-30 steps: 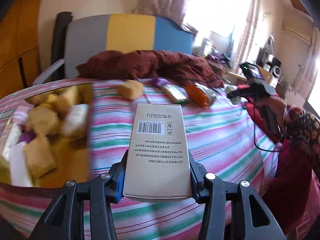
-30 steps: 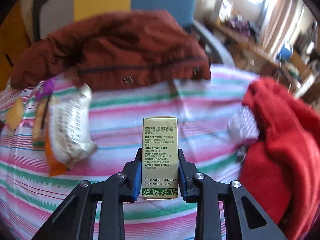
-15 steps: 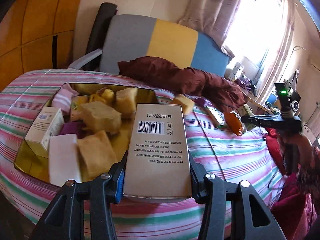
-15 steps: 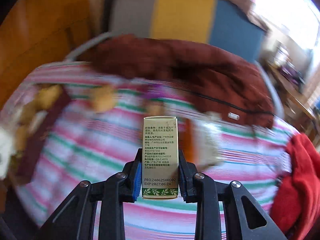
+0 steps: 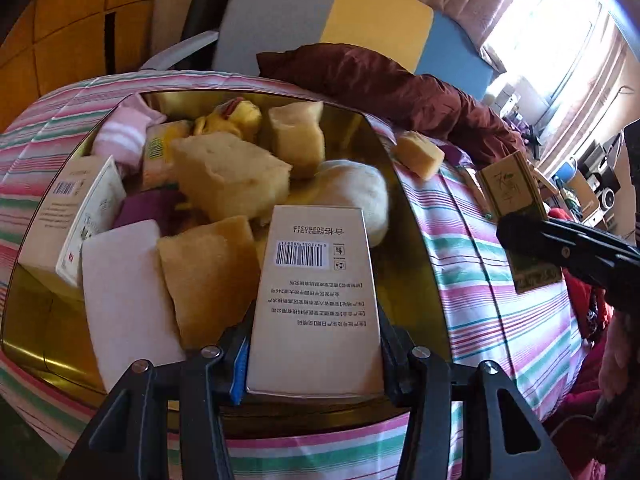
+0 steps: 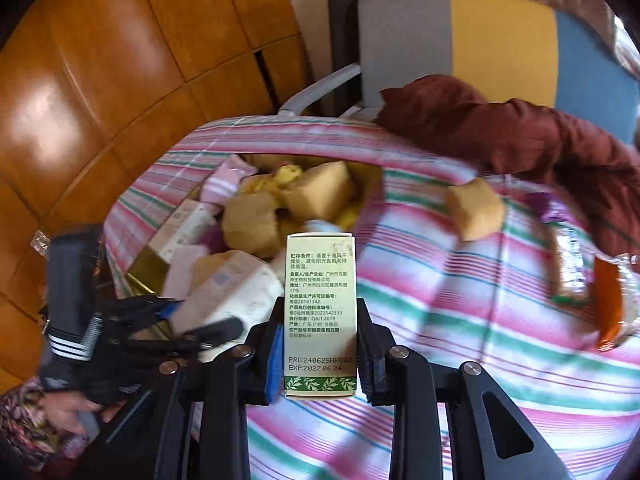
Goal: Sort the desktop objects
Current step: 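Open both tools to drop the medicine boxes into the tray, then move both tools back toward the cracker packet and snack bag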
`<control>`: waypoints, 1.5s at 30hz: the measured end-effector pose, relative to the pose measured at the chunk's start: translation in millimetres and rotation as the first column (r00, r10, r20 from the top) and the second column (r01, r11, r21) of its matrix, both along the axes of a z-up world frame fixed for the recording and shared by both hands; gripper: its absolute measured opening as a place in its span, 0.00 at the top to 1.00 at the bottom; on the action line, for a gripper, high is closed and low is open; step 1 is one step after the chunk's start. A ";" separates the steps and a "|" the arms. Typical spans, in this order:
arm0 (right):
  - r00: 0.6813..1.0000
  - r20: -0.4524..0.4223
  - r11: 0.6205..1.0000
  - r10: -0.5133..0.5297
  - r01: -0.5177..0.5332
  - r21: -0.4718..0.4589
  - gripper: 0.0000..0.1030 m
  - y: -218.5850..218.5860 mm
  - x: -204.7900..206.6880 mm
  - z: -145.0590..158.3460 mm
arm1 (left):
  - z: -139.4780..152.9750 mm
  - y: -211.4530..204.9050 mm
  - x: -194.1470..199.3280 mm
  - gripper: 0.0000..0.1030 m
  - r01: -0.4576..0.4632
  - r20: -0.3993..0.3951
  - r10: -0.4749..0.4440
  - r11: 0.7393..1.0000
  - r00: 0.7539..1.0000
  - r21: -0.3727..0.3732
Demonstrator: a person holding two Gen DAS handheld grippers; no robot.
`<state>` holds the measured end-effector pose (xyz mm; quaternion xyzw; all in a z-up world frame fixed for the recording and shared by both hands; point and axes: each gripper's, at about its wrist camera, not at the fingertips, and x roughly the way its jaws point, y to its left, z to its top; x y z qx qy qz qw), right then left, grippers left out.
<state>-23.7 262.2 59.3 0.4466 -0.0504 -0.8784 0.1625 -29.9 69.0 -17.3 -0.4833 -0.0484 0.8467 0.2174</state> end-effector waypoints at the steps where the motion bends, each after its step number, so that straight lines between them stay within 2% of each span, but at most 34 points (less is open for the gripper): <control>1: 1.000 0.006 1.000 0.005 -0.005 -0.008 0.70 -4.8 -0.5 -1.0 | -1.0 -3.4 1.0 0.51 -0.002 -0.001 0.002 1.000 1.000 0.011; 6: 0.999 0.029 0.999 0.033 -0.033 -0.023 0.70 -30.9 -5.4 -7.7 | -3.2 -13.1 3.9 0.51 -0.020 -0.014 0.020 1.000 1.000 0.009; 8: 0.999 0.041 0.999 0.035 -0.034 -0.024 0.70 -39.2 -7.8 -11.4 | -2.0 -16.2 7.2 0.50 -0.040 -0.010 0.041 0.999 0.999 0.037; 10: 0.998 0.048 0.999 0.032 -0.031 -0.026 0.70 -43.9 -9.1 -14.6 | 2.9 -21.3 13.8 0.46 -0.070 -0.033 0.071 0.997 0.997 0.035; 13: 0.997 0.076 0.999 0.026 -0.023 -0.043 0.68 -50.0 -11.5 -22.8 | 8.1 -27.2 19.8 0.43 -0.086 -0.025 0.087 0.995 0.996 0.050; 15: 0.996 0.084 0.998 0.027 -0.022 -0.064 0.57 -51.1 -10.9 -25.0 | 10.2 -31.4 23.0 0.43 -0.089 -0.023 0.091 0.993 0.996 0.071; 16: 0.996 0.083 0.998 0.020 -0.014 -0.068 0.46 -51.0 -10.4 -25.0 | 11.4 -33.4 25.0 0.43 -0.094 -0.028 0.096 0.993 0.995 0.078; 17: 0.997 0.079 0.997 0.010 -0.004 -0.076 0.41 -49.9 -9.0 -24.6 | 13.3 -35.3 26.5 0.43 -0.100 -0.038 0.104 0.992 0.994 0.078; 24: 0.998 0.060 0.995 -0.008 0.014 -0.100 0.40 -41.3 0.6 -20.4 | 25.1 -44.6 36.4 0.43 -0.146 -0.101 0.155 0.985 0.983 0.093; 29: 0.999 0.051 0.995 -0.011 0.016 -0.099 0.40 -37.5 8.8 -20.0 | 25.1 -39.5 40.6 0.43 -0.156 -0.127 0.159 0.987 0.979 0.035; 33: 0.999 0.048 0.994 -0.025 0.030 -0.105 0.40 -29.2 14.7 -20.7 | 25.1 -31.5 45.9 0.43 -0.144 -0.149 0.140 0.990 0.979 -0.013; 39: 0.996 0.043 0.990 -0.082 0.087 -0.111 0.41 -8.1 21.8 -23.5 | 29.0 -19.3 54.3 0.43 -0.114 -0.174 0.107 0.993 0.979 -0.030; 45: 0.991 0.051 0.988 -0.126 0.130 -0.087 0.49 15.6 27.6 -30.7 | 34.1 0.2 61.3 0.43 -0.078 -0.202 0.064 0.995 0.977 -0.059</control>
